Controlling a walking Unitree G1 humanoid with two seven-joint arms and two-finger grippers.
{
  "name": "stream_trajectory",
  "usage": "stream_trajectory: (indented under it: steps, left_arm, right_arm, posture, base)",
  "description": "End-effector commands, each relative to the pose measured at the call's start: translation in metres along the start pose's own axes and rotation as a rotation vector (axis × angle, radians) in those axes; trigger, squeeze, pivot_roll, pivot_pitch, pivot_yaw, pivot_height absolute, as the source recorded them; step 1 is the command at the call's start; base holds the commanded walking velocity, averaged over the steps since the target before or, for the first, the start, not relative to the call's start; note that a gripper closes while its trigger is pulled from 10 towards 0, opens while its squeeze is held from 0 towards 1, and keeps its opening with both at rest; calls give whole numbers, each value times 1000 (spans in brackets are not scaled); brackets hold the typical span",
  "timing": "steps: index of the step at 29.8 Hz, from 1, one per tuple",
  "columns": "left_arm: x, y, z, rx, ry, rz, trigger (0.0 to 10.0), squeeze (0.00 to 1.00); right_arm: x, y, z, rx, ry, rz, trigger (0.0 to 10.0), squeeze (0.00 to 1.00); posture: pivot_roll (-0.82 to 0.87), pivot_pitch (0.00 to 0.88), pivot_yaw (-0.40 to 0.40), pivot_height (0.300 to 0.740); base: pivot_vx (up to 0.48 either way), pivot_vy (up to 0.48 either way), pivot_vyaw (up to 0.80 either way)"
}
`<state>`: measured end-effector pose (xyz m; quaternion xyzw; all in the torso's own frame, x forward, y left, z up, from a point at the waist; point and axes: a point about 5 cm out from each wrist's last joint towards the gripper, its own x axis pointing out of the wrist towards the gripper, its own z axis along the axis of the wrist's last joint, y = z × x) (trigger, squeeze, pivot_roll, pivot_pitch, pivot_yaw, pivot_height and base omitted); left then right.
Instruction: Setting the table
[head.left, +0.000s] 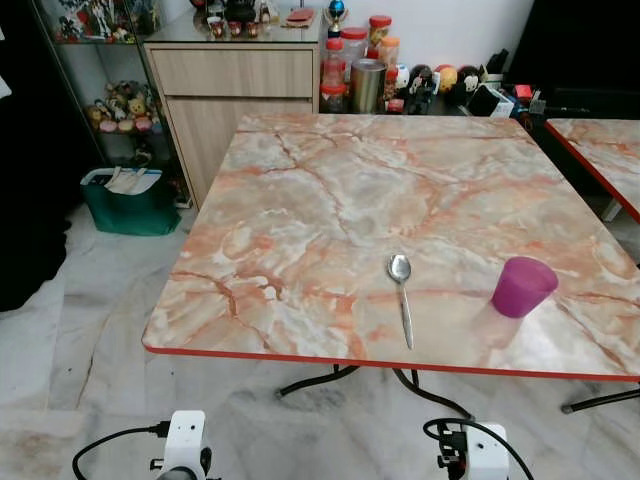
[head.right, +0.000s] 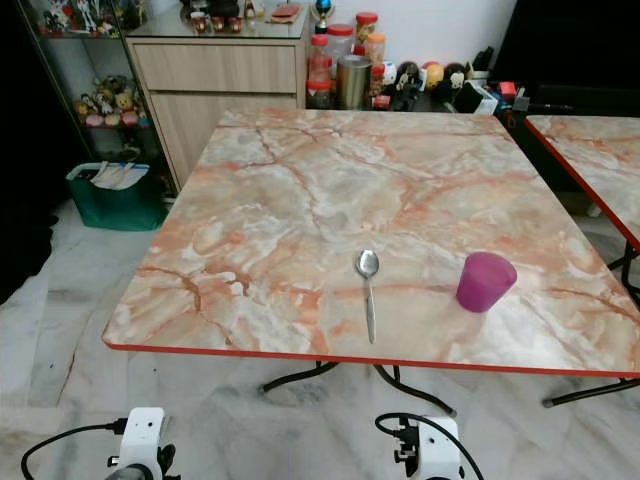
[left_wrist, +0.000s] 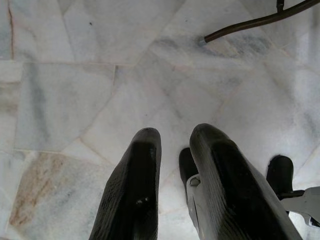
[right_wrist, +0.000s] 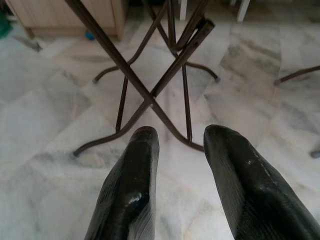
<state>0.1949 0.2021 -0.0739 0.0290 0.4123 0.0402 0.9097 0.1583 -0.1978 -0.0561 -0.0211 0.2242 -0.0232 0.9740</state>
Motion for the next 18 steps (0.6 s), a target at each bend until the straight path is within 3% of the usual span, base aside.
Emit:
stream_trajectory:
  steps: [1, 11, 13, 18]
  left_arm:
    - [0, -1, -3, 3, 20, -5, 10000, 0]
    - [-1, 1, -4, 6, 21, -4, 10000, 0]
    - [-1, 3, -3, 11, 22, -2, 10000, 0]
    - [0, 3, -2, 14, 19, -2, 10000, 0]
  right_arm:
    - [-3, 1, 5, 10, -47, 7, 10000, 0]
    - [-19, -1, 18, -10, -138, -4, 10000, 0]
    - [-18, 0, 48, -7, -249, 3, 10000, 0]
    - [-18, 1, 78, -14, -348, 19, 10000, 0]
  posture:
    - [28, 0, -27, 740]
    - [21, 0, -23, 740]
    - [15, 0, -20, 740]
    - [12, 0, -21, 740]
  base:
    - [0, 0, 0]
    - [0, 0, 0]
    - [0, 0, 0]
    - [0, 0, 0]
